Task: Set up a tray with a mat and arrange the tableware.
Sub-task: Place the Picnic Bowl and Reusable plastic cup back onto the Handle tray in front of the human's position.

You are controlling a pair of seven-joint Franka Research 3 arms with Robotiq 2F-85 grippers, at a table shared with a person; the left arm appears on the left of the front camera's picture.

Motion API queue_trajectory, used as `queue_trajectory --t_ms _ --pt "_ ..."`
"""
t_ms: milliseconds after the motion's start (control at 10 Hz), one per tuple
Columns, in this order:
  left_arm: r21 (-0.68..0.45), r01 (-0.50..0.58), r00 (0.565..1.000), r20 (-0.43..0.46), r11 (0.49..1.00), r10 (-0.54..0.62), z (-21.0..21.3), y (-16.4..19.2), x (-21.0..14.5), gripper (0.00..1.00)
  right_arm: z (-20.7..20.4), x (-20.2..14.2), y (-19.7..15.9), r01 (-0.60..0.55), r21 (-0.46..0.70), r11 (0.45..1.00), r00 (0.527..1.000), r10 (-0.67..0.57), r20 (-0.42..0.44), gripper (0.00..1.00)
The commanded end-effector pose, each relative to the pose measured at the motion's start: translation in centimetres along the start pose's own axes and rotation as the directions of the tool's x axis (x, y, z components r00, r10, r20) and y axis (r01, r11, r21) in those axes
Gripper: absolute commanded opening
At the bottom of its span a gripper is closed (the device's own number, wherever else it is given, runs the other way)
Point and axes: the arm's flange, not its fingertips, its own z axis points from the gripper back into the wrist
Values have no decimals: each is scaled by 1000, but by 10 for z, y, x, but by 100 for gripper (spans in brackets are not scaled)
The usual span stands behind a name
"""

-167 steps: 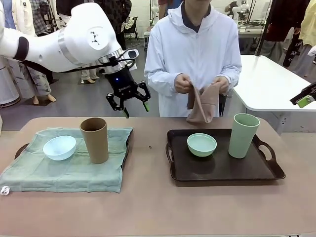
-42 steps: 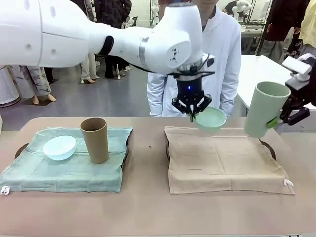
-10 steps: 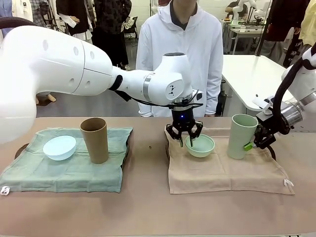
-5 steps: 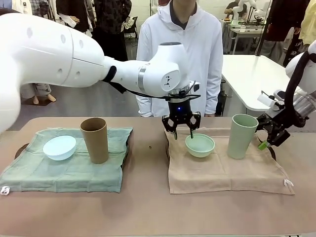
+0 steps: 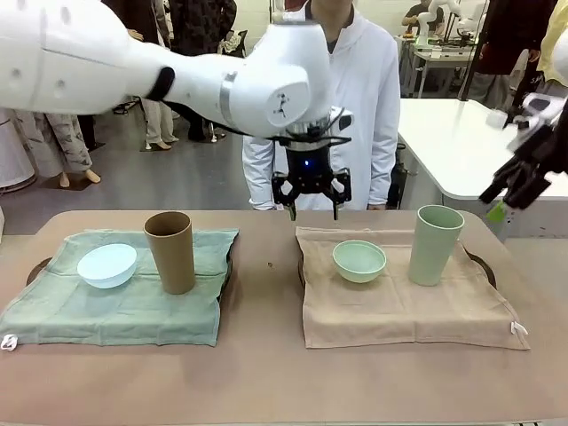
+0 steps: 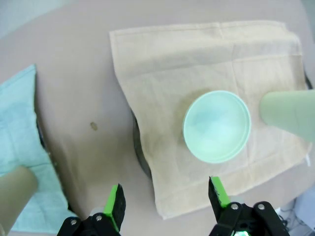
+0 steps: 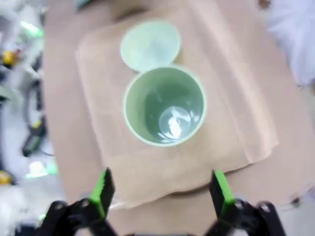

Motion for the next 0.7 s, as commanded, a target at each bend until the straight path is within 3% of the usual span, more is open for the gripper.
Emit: queue_trajectory --t_ms 0,300,500,600 --pt "65 -2 1000 22 998 1 22 15 -27 89 5 29 29 287 -92 954 939 -299 -170 100" --pt "132 -3 999 53 991 -4 70 24 -44 89 28 74 78 464 -265 845 773 -533 -346 100" --pt "132 -33 994 106 991 19 105 31 -55 89 28 105 96 531 -381 757 677 -649 -347 100" --pt "128 -40 992 122 991 24 112 33 -57 89 28 111 95 553 -400 731 664 -677 -319 100"
